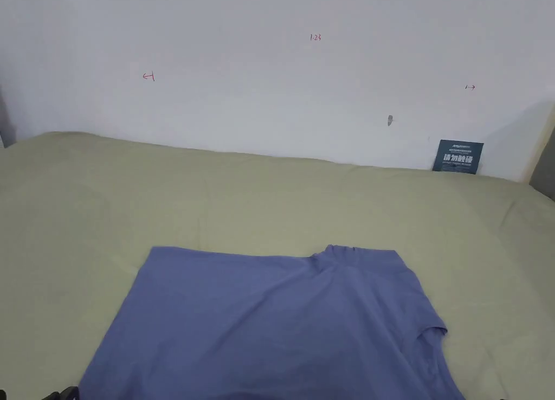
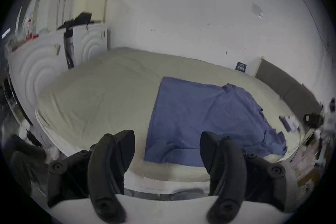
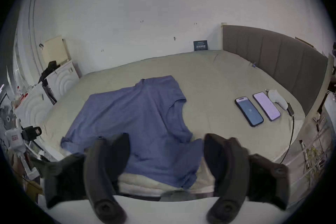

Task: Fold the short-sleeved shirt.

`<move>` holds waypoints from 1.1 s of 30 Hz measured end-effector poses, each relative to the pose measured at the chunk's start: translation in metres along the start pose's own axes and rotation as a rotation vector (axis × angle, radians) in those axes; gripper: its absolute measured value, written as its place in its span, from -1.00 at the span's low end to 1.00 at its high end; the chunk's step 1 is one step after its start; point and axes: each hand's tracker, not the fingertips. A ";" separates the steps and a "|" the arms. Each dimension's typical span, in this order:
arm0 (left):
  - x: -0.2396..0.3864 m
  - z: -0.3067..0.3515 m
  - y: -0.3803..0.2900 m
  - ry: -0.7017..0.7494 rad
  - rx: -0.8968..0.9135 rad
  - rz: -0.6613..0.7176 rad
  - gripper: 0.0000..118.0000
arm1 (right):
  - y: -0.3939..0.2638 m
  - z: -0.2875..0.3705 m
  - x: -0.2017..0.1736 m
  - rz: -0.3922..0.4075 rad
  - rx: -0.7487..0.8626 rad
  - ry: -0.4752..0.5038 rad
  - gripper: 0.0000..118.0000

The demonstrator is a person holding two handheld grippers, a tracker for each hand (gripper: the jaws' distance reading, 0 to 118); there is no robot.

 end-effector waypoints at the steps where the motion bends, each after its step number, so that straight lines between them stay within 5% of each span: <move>1: 0.005 0.003 -0.002 0.039 0.009 -0.050 0.35 | -0.005 0.002 -0.004 0.007 -0.028 0.009 0.01; 3: 0.009 0.004 -0.007 0.092 0.003 -0.092 -0.11 | -0.013 0.000 -0.011 0.038 -0.097 0.006 -1.00; 5: 0.008 0.001 -0.006 0.072 -0.030 -0.081 -1.00 | -0.021 -0.001 -0.018 0.094 -0.092 -0.039 -1.00; 11: -0.009 -0.024 -0.006 0.088 -0.111 -0.112 -0.93 | -0.026 -0.010 -0.017 0.079 -0.100 0.001 -1.00; 12: -0.011 -0.032 -0.006 0.058 -0.147 -0.118 -0.63 | -0.025 -0.013 -0.015 0.076 -0.108 0.004 -1.00; 14: -0.011 -0.051 -0.006 0.019 -0.241 -0.119 0.56 | -0.024 -0.024 -0.012 0.077 -0.135 -0.005 -1.00; 15: -0.015 -0.062 -0.010 -0.008 -0.281 -0.102 0.71 | -0.024 -0.028 -0.010 0.084 -0.147 -0.018 -1.00; 18: -0.017 -0.096 -0.018 -0.081 -0.393 -0.049 0.71 | -0.021 -0.036 -0.001 0.088 -0.169 -0.037 -1.00; 21: -0.017 -0.122 -0.027 -0.034 -0.417 -0.086 0.70 | -0.020 -0.043 0.010 -0.011 -0.216 -0.018 -1.00; 25: -0.018 -0.142 -0.032 -0.003 -0.406 -0.085 0.36 | -0.010 -0.057 0.018 -0.040 -0.295 -0.031 -1.00; 26: -0.020 -0.144 -0.030 -0.007 -0.391 -0.046 0.06 | -0.007 -0.062 0.019 -0.009 -0.324 -0.024 -1.00; 27: -0.019 -0.140 -0.031 -0.019 -0.391 -0.018 -0.62 | -0.005 -0.067 0.020 0.010 -0.344 -0.034 -1.00; 29: -0.020 -0.141 -0.031 -0.066 -0.403 0.056 -0.78 | -0.003 -0.082 0.019 0.052 -0.447 -0.057 -0.92; 32: -0.019 -0.138 -0.032 -0.050 -0.405 0.031 -0.79 | -0.009 -0.104 0.017 0.141 -0.557 0.001 -0.18; 33: -0.018 -0.137 -0.031 -0.051 -0.401 0.027 -0.79 | -0.012 -0.109 0.018 0.142 -0.560 0.013 0.29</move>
